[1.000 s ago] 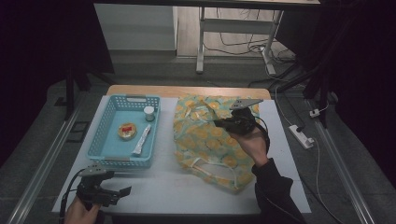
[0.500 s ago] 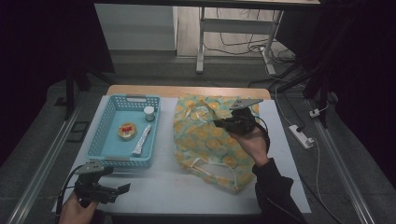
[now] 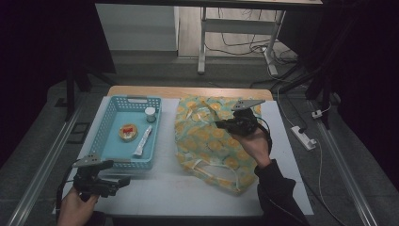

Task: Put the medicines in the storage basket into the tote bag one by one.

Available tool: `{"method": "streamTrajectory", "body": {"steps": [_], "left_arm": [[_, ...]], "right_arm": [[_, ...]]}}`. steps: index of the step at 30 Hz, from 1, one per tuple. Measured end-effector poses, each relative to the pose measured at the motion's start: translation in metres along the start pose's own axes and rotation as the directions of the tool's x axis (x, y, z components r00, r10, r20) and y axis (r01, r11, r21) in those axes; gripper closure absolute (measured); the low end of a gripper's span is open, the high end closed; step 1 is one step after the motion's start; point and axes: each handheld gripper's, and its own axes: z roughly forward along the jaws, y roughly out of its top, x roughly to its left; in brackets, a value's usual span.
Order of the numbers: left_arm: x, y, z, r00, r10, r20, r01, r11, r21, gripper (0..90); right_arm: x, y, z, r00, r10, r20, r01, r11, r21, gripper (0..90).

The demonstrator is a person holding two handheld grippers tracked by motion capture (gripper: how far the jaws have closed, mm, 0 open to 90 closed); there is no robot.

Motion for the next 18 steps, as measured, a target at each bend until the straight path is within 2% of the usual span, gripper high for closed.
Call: {"method": "streamTrajectory", "body": {"steps": [7,18], "left_arm": [[0.007,0.012,0.004,0.9996,0.016,-0.021,-0.016,0.9999,-0.001,0.8],[0.022,0.033,0.015,0.9989,0.001,-0.047,-0.001,1.0,-0.006,0.4]], "right_arm": [[-0.001,-0.001,0.0,1.0,0.001,-0.003,-0.001,1.0,-0.002,90.0],[-0.002,-0.001,0.001,1.0,0.006,-0.006,-0.006,1.0,-0.003,90.0]]}}
